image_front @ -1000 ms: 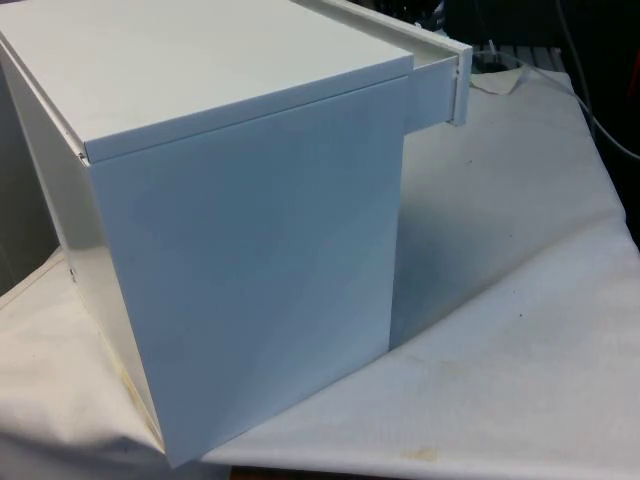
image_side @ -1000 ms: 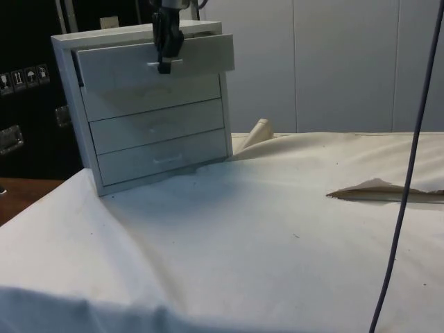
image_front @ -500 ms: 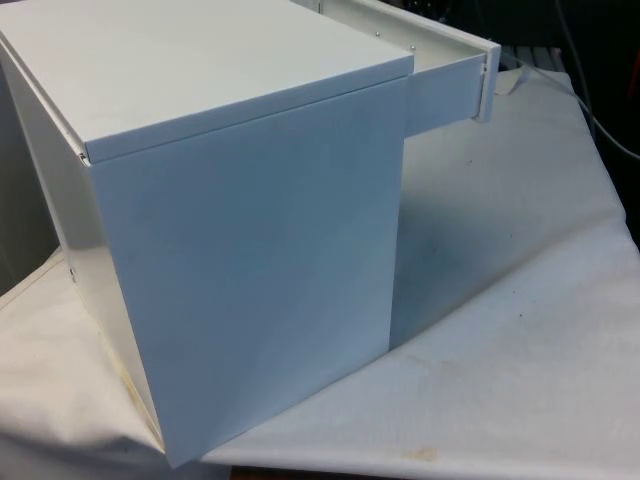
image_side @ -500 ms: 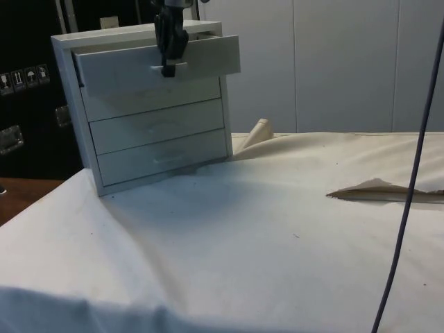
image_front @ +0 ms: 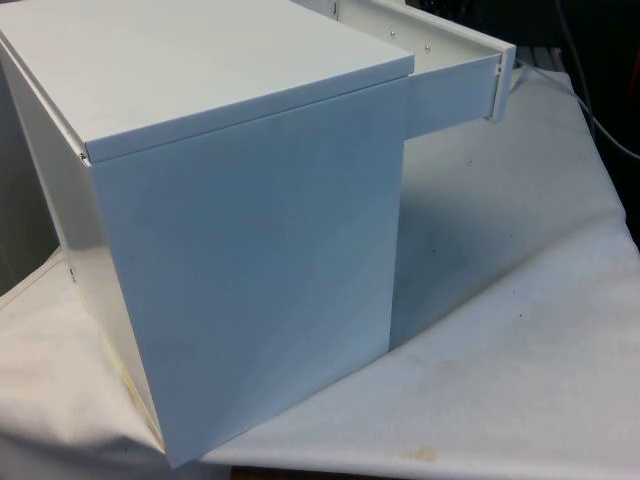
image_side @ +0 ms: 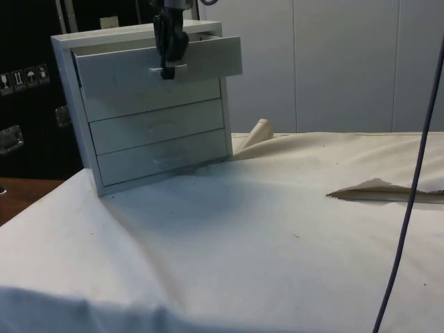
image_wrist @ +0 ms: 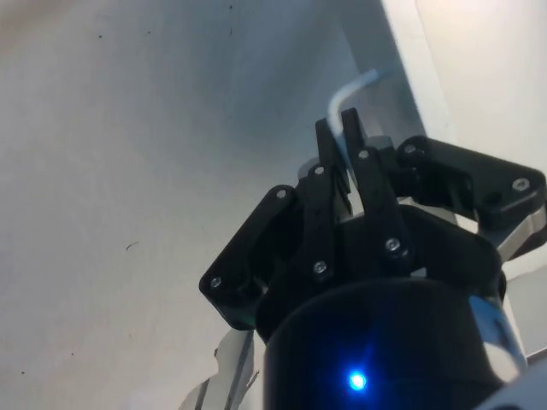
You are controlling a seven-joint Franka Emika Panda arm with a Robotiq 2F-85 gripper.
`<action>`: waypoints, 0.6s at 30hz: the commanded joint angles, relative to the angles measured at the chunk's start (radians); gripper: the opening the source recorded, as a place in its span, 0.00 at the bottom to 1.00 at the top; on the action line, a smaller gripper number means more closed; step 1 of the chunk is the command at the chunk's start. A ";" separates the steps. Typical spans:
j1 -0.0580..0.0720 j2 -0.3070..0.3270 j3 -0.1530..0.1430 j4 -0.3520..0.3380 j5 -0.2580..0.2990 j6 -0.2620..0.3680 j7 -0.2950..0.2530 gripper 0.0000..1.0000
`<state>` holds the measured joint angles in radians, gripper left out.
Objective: Open the drawer, then close it.
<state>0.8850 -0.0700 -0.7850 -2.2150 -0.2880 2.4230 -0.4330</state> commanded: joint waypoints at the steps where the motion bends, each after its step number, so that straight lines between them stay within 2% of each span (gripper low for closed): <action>1: 0.000 -0.001 0.000 -0.001 0.000 0.000 0.000 0.01; 2: 0.000 -0.003 0.000 -0.003 -0.001 0.000 0.000 0.01; 3: -0.003 -0.040 0.008 -0.037 -0.039 0.007 0.026 0.01; 9: -0.013 -0.069 0.005 -0.059 -0.055 0.006 0.024 0.01; 10: -0.004 -0.032 -0.001 -0.023 -0.013 0.000 0.000 0.01; 11: -0.014 -0.073 0.006 -0.061 -0.060 0.003 0.025 0.01; 18: -0.017 -0.097 0.013 -0.069 -0.104 -0.009 0.041 0.01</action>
<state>0.8800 -0.1430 -0.7840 -2.2630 -0.3390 2.4140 -0.4290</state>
